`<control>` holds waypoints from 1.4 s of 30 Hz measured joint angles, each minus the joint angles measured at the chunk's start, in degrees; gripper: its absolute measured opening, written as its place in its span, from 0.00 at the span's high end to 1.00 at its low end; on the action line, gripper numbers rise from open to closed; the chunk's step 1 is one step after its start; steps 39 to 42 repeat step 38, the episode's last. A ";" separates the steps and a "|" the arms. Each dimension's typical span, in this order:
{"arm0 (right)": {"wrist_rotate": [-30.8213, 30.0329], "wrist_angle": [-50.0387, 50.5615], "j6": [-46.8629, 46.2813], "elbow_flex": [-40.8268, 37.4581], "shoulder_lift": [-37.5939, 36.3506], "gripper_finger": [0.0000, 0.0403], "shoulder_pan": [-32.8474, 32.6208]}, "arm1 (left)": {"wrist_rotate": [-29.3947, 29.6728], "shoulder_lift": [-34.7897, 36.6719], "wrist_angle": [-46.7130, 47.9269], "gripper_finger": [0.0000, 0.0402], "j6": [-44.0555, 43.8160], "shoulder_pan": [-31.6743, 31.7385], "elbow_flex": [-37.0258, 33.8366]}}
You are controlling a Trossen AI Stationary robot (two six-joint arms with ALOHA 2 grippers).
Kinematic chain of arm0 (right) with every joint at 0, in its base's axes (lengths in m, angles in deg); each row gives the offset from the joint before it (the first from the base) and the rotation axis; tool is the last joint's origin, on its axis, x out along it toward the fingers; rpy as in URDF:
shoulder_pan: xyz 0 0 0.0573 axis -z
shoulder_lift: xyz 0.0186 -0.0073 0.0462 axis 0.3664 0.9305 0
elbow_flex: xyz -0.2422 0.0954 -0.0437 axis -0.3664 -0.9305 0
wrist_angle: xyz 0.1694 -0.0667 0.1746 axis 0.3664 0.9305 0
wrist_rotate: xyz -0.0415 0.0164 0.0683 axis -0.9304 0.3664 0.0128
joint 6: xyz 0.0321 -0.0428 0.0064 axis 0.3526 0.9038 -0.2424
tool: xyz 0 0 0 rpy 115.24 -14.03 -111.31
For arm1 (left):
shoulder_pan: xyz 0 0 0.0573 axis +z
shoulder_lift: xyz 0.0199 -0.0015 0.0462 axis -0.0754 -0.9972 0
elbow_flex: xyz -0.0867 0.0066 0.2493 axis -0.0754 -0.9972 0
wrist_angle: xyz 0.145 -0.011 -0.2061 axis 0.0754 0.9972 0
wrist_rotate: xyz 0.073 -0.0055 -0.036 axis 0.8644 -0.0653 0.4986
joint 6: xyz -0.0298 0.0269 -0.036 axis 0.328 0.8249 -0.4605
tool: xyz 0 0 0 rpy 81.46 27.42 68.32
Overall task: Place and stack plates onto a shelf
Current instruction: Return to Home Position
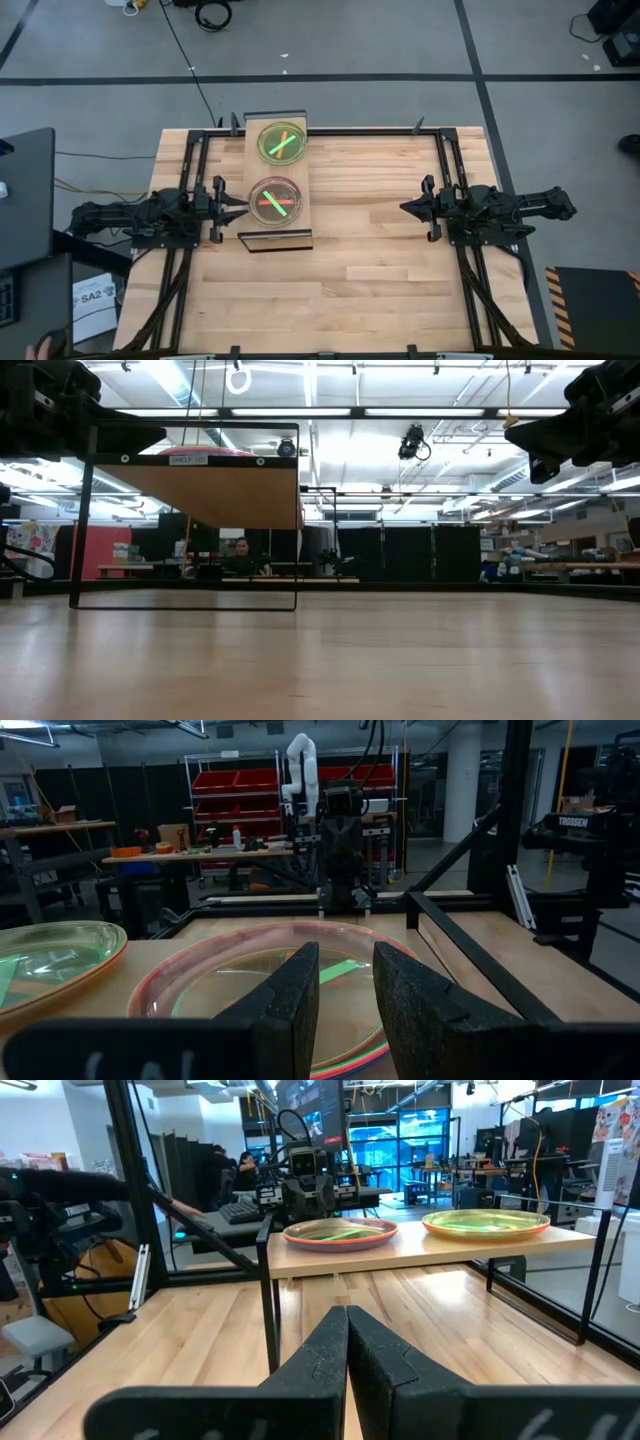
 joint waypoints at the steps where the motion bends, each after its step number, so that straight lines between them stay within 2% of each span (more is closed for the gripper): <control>1: 0.02 0.00 0.00 0.00 0.00 0.96 0.00 | 0.00 0.00 0.02 0.74 0.01 0.02 0.00; 42: 0.02 -0.04 -0.02 0.00 0.00 0.96 0.00 | 0.00 1.01 -0.09 0.74 0.00 0.00 0.00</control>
